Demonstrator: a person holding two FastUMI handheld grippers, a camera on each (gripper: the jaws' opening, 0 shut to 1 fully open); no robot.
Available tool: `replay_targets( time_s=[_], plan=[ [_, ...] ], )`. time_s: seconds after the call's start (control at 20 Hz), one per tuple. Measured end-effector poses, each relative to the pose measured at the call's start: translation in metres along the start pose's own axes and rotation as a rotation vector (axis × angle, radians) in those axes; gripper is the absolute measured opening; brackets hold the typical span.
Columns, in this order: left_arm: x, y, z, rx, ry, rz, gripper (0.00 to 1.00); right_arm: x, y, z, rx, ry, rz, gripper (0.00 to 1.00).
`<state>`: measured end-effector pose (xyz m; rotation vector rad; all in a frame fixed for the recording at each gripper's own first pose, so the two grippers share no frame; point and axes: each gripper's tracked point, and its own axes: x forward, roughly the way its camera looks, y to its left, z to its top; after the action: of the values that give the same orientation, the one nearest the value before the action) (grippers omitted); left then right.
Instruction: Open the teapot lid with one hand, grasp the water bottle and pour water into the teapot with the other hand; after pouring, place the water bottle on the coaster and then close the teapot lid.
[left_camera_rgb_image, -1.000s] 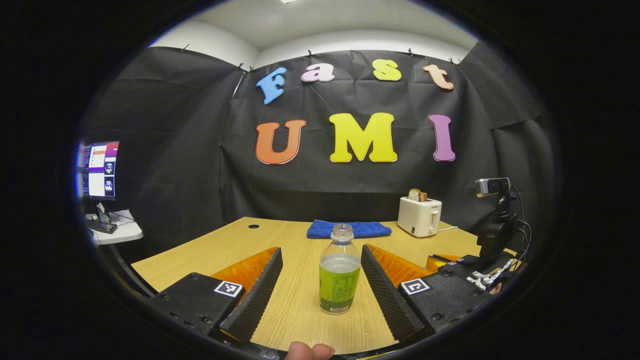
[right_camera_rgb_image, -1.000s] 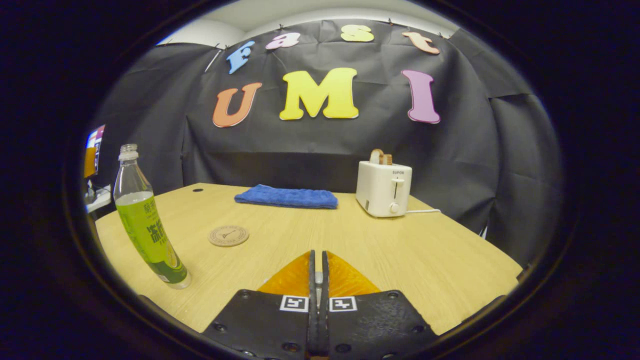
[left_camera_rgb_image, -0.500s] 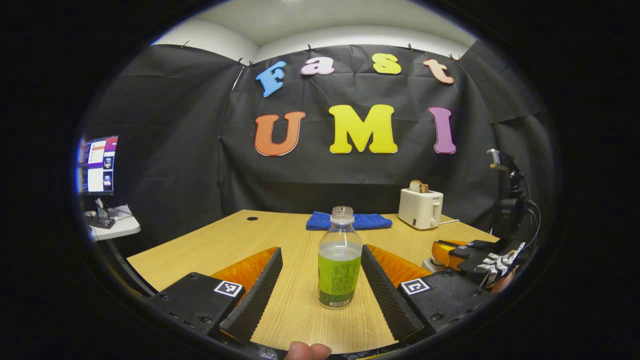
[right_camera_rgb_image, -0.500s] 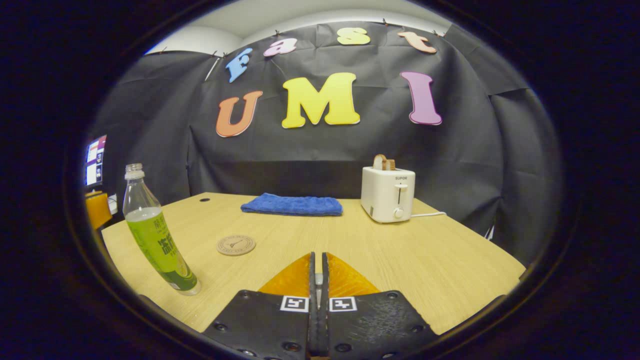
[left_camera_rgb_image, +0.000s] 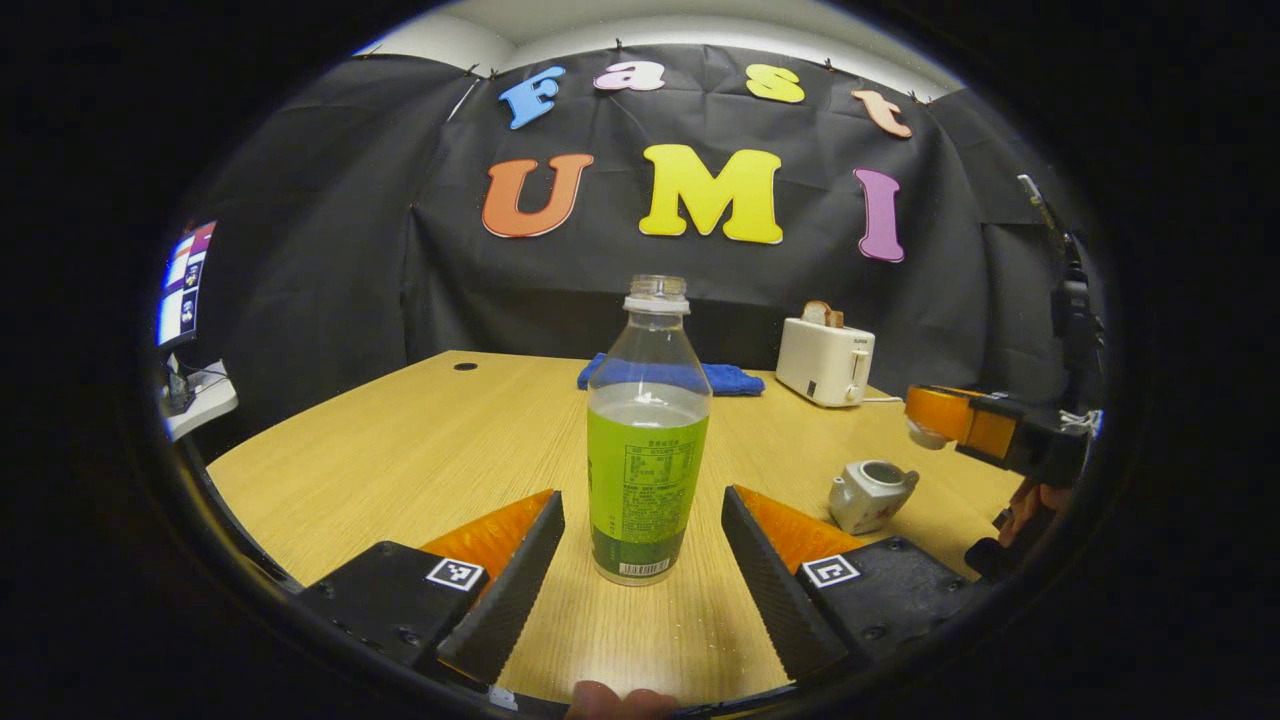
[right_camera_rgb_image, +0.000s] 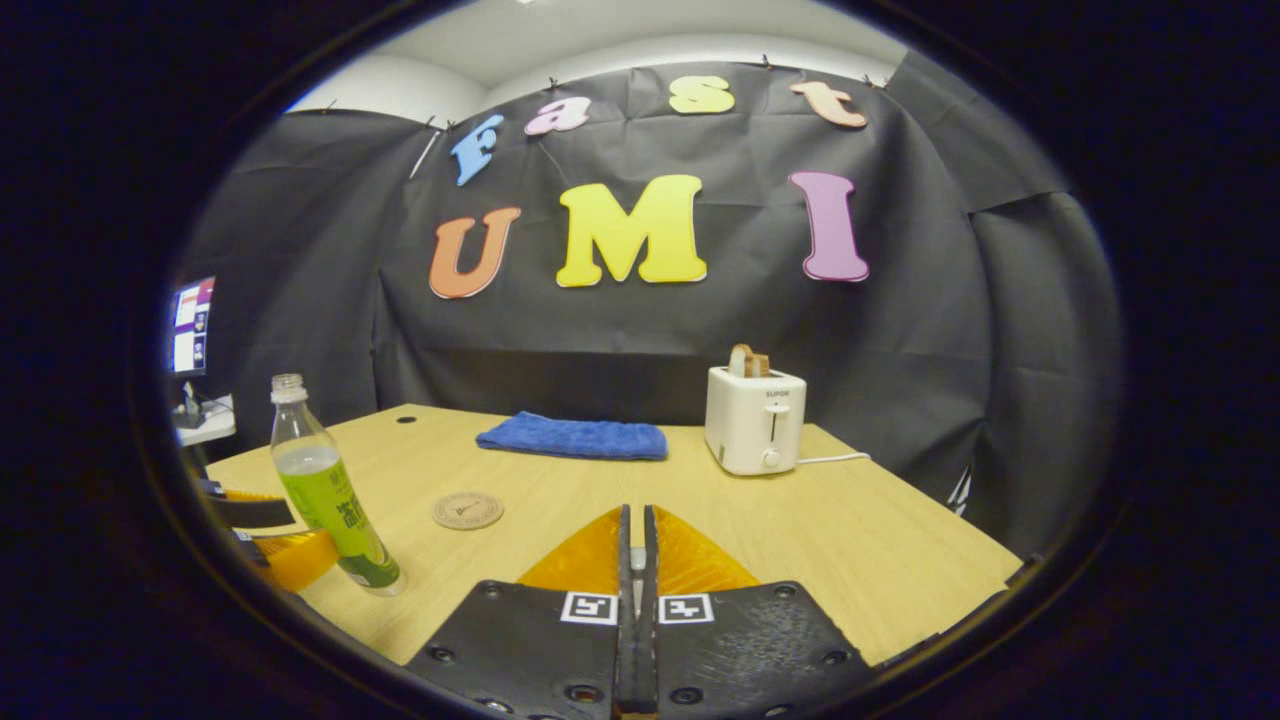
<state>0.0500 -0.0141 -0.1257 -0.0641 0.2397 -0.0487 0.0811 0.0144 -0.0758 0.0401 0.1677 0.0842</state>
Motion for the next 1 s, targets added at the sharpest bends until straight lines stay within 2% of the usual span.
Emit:
replay_targets(
  time_s=[0.4, 0.55, 0.65, 0.85, 1.0],
  plan=[
    [0.024, 0.0, -0.009, 0.046, 0.008, 0.015, 0.98, -0.01, -0.015, 0.005, -0.008, -0.003, -0.019, 0.0],
    [0.027, 0.002, -0.01, 0.072, 0.01, 0.03, 0.84, -0.011, -0.019, 0.003, -0.003, 0.002, -0.019, 0.0],
    [0.027, 0.002, -0.009, 0.097, 0.02, 0.037, 0.79, -0.011, -0.023, 0.001, -0.001, 0.006, -0.018, 0.0],
    [0.023, 0.012, 0.01, 0.224, 0.008, 0.085, 0.76, -0.014, -0.032, 0.004, 0.005, 0.003, -0.014, 0.0],
    [0.02, 0.023, 0.032, 0.404, -0.025, 0.157, 0.76, -0.015, -0.042, 0.004, 0.01, 0.003, -0.012, 0.0]
  ],
)
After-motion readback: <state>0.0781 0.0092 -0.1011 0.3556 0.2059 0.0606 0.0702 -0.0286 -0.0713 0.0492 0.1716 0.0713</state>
